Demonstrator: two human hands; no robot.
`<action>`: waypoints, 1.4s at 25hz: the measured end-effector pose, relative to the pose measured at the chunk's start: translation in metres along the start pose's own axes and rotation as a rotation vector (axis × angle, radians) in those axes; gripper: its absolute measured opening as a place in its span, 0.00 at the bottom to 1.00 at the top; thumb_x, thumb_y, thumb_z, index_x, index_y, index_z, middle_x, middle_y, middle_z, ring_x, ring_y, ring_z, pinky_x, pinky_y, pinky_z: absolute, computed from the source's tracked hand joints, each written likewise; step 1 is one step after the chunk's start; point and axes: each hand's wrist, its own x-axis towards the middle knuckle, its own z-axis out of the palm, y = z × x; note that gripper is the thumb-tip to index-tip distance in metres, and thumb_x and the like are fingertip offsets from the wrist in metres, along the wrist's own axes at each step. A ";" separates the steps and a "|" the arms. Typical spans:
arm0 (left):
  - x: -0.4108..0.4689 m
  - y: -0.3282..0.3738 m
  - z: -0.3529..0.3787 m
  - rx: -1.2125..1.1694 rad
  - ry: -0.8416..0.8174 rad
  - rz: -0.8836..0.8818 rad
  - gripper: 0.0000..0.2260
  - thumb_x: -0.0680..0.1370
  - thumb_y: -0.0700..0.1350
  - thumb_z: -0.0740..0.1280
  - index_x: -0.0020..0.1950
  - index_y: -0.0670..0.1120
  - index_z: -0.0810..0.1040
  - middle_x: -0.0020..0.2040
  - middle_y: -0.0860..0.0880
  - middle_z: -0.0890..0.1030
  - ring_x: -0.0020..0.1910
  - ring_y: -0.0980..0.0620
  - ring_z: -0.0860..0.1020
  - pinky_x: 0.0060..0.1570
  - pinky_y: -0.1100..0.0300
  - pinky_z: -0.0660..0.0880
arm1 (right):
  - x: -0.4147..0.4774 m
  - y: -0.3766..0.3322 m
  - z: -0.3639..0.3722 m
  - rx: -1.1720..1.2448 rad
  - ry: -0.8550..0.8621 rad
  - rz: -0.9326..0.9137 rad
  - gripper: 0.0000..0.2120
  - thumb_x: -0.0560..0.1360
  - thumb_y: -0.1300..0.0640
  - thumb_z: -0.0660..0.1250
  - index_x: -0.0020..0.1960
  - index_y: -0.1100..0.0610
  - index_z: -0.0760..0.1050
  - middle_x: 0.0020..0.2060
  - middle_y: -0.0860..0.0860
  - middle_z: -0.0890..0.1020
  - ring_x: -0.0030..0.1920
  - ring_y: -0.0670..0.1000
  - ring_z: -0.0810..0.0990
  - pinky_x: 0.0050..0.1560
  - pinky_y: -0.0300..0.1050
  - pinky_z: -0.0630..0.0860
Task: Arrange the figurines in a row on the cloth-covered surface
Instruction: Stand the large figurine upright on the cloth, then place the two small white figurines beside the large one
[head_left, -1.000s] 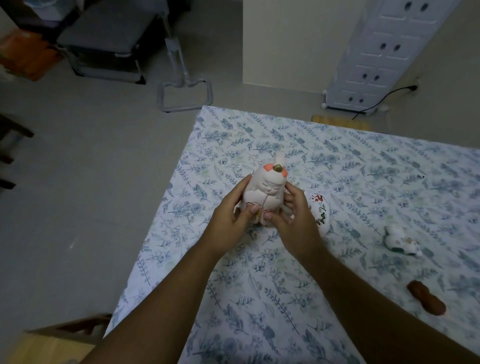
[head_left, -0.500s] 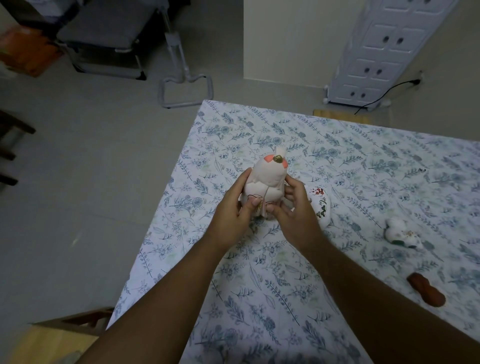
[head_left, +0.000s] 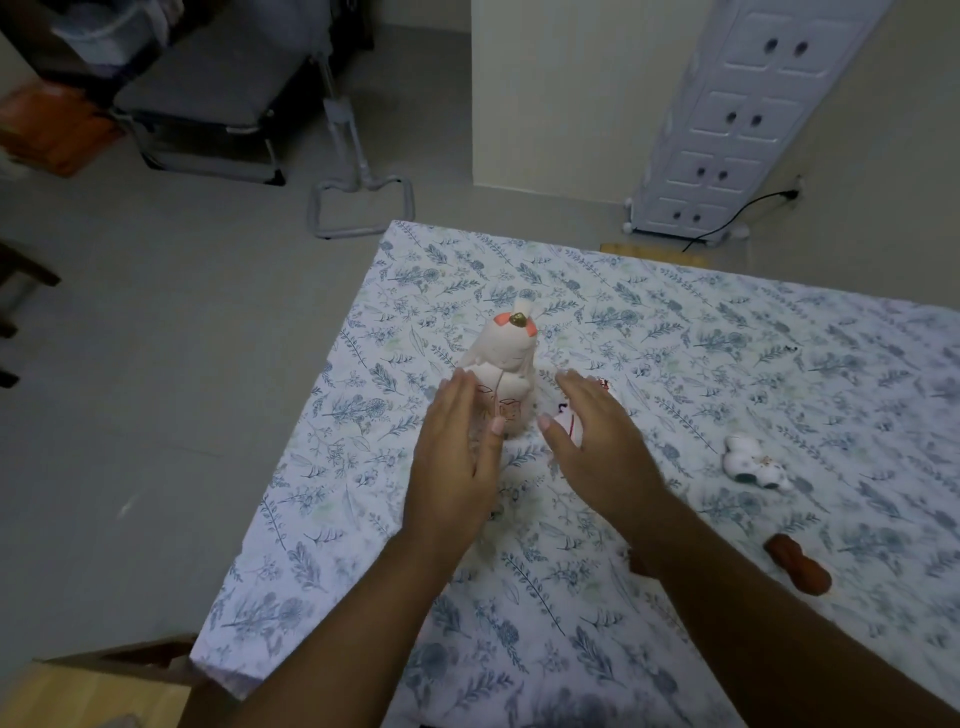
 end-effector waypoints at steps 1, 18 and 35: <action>-0.013 0.008 0.005 0.024 0.001 0.040 0.27 0.85 0.57 0.56 0.82 0.50 0.57 0.82 0.52 0.59 0.81 0.59 0.52 0.78 0.55 0.53 | -0.008 0.009 -0.007 -0.071 0.025 0.004 0.27 0.81 0.45 0.62 0.78 0.51 0.63 0.77 0.49 0.66 0.78 0.50 0.59 0.77 0.54 0.56; 0.069 0.062 0.156 0.313 -0.195 -0.141 0.22 0.85 0.46 0.60 0.77 0.40 0.64 0.77 0.38 0.67 0.77 0.39 0.63 0.74 0.44 0.63 | -0.026 0.200 -0.114 -0.171 -0.036 0.423 0.26 0.83 0.50 0.60 0.77 0.58 0.64 0.75 0.58 0.68 0.75 0.59 0.63 0.72 0.55 0.62; 0.078 0.081 0.180 0.779 -0.299 0.402 0.23 0.71 0.40 0.75 0.66 0.47 0.78 0.60 0.48 0.81 0.59 0.43 0.77 0.59 0.50 0.68 | 0.005 0.210 -0.113 0.118 -0.032 0.257 0.22 0.67 0.61 0.80 0.59 0.55 0.79 0.50 0.50 0.76 0.46 0.45 0.73 0.45 0.27 0.64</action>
